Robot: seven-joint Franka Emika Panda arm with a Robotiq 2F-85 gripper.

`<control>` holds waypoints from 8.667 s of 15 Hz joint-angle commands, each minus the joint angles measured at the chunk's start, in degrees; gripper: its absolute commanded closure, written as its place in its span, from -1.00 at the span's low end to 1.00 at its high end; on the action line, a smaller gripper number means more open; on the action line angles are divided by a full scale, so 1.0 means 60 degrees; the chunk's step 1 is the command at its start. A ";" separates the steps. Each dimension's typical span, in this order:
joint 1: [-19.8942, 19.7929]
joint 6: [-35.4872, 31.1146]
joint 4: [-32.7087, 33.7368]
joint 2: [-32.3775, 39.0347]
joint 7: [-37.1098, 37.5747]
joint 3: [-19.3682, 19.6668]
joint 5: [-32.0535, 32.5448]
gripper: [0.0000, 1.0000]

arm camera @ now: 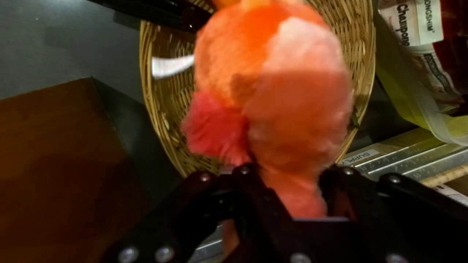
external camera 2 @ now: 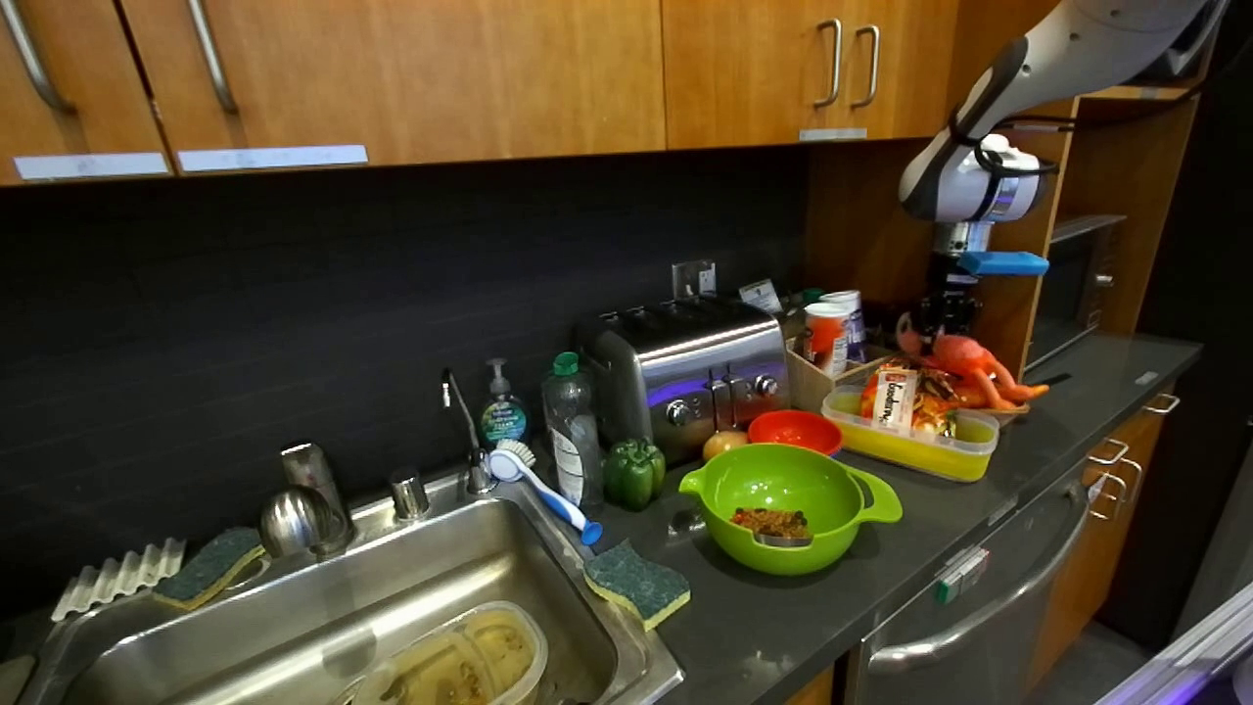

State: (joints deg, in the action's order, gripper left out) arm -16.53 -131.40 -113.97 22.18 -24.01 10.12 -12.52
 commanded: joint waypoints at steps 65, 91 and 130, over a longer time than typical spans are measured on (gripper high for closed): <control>0.1764 0.1154 -0.2600 -0.2294 0.1484 -0.0824 0.4060 -1.00; 0.1036 0.2237 -0.1762 -0.1416 -0.2348 -0.0896 0.3000 0.11; 0.0836 0.3551 0.0458 0.0107 -0.3659 -0.1044 0.3004 0.97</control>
State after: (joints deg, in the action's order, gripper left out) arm -11.23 -107.16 -107.65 25.96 -48.87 4.09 6.23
